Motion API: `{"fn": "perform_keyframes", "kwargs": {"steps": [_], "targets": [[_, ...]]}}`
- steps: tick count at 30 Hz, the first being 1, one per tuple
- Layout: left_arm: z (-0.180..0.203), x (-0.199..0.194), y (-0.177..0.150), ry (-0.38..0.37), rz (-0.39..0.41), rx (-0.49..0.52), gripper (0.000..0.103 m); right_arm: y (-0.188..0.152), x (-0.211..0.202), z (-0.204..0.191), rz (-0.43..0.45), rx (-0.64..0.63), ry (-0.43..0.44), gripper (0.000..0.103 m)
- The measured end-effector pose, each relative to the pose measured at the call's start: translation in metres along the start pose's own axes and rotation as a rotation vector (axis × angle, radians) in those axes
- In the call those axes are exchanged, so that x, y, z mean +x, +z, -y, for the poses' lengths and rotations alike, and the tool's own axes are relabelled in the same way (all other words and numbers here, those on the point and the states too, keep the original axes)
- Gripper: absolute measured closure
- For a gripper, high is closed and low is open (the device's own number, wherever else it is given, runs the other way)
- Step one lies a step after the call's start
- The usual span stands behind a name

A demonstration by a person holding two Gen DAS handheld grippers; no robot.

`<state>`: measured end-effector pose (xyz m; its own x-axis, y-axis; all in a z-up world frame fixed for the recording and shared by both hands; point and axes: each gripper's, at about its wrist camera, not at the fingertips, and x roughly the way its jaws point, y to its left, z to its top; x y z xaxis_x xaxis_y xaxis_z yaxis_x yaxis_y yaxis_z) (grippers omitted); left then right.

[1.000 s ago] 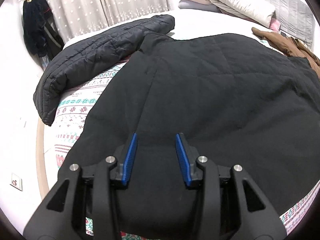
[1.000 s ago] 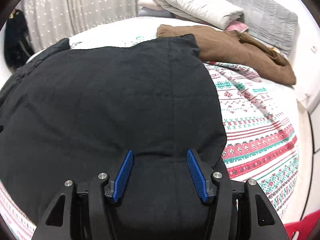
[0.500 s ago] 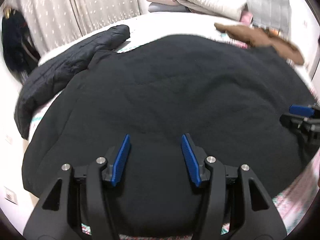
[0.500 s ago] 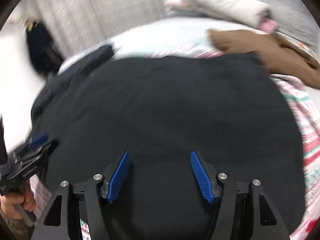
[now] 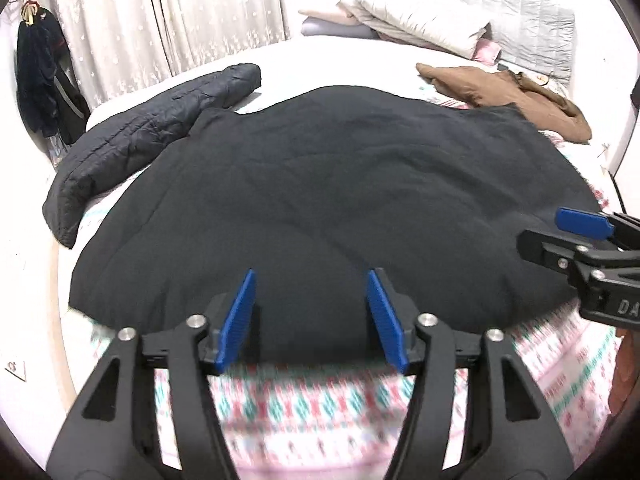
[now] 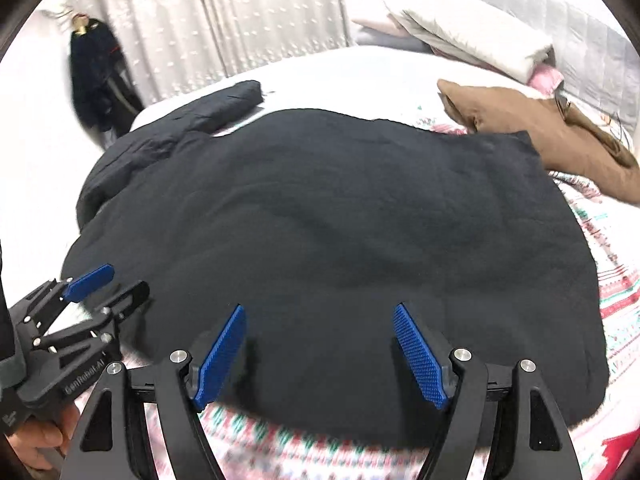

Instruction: Fold large clothes

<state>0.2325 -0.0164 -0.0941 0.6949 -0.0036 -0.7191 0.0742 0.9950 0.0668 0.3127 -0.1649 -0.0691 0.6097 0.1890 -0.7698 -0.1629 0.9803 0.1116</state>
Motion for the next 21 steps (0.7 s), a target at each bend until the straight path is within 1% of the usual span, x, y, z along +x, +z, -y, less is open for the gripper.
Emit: {"fn": "perform_keyframes", "kwargs": {"steps": [5,8,11,14,17,19,21], "targets": [[0.005,-0.026,-0.021,0.004,0.015,0.018,0.036,-0.023,-0.028,-0.005,0.038,-0.006,-0.024,0.025],[0.002,-0.037,-0.029,-0.011,0.01,-0.002,0.036,-0.036,-0.043,0.002,0.055,0.026,-0.026,0.024],[-0.001,-0.05,-0.037,-0.008,0.037,-0.027,0.032,-0.043,-0.054,0.004,0.077,0.059,-0.022,0.024],[-0.003,-0.065,-0.045,-0.034,0.059,-0.038,0.031,-0.053,-0.07,-0.001,0.105,0.057,-0.044,0.023],[-0.001,-0.081,-0.049,-0.042,0.095,-0.022,0.029,-0.063,-0.087,-0.009,0.129,0.054,-0.056,0.02],[0.0,-0.091,-0.051,-0.045,0.123,-0.013,0.024,-0.068,-0.097,-0.014,0.146,0.051,-0.059,0.018],[0.001,-0.101,-0.054,-0.044,0.152,-0.01,0.022,-0.075,-0.107,-0.019,0.171,0.039,-0.064,0.017]]}}
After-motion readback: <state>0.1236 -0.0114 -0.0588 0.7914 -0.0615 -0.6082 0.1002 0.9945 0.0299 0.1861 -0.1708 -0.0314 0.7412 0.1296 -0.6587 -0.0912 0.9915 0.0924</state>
